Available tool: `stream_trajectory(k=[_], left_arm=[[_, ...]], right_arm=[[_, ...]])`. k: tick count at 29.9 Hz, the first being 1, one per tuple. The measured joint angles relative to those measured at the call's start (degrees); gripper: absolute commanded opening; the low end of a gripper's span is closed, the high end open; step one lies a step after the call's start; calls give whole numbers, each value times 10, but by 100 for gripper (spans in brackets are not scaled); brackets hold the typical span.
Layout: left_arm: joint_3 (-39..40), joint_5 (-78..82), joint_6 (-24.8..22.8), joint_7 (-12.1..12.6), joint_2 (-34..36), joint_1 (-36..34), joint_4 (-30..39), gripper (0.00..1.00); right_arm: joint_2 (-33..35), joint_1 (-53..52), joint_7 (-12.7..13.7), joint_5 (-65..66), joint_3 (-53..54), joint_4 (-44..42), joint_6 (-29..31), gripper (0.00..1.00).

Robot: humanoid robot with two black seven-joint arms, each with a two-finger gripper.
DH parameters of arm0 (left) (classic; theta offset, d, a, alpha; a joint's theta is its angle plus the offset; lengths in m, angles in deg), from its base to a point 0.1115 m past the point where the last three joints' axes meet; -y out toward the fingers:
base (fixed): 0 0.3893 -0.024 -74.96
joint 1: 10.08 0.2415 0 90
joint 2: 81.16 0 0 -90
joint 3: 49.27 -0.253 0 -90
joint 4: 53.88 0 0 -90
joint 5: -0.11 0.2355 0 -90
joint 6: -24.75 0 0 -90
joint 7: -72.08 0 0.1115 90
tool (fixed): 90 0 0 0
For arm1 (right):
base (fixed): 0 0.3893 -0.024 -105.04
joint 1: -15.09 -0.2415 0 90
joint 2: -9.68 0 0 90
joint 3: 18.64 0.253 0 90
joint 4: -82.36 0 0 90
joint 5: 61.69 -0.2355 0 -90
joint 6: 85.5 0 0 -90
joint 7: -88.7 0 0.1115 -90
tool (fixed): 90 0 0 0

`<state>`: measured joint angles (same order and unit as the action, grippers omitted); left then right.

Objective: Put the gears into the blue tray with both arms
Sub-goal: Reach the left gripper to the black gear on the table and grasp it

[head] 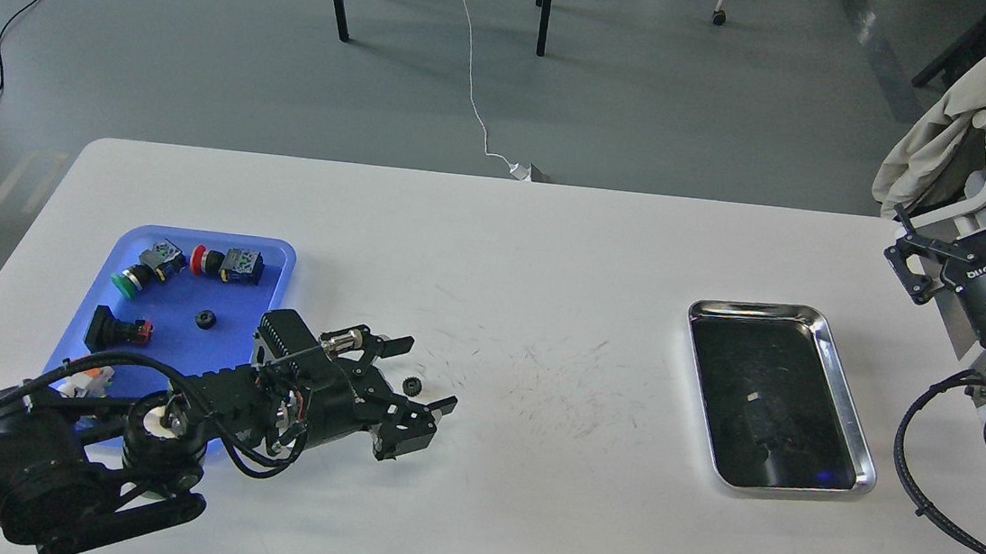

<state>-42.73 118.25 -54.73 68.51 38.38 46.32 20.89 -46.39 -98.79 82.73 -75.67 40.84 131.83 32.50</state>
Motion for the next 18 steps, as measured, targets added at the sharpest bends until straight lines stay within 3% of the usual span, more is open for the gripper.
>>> stream_trajectory(k=[4, 9, 13, 15, 18], left_arm=[[16, 22, 0, 0, -12, 22, -19, 67], [28, 58, 16, -2, -30, 43, -46, 58], [36, 68, 23, -2, -40, 48, -65, 38], [36, 68, 24, -2, -41, 49, -67, 14], [37, 69, 24, -1, -39, 50, -68, 6]], right_arm=[[1, 1, 0, 0, -1, -1, 0, 96], [1, 2, 0, 0, -3, -1, 0, 96], [1, 2, 0, 0, -5, -1, 0, 96], [1, 2, 0, 0, -5, -1, 0, 96], [1, 1, 0, 0, -5, -1, 0, 96]])
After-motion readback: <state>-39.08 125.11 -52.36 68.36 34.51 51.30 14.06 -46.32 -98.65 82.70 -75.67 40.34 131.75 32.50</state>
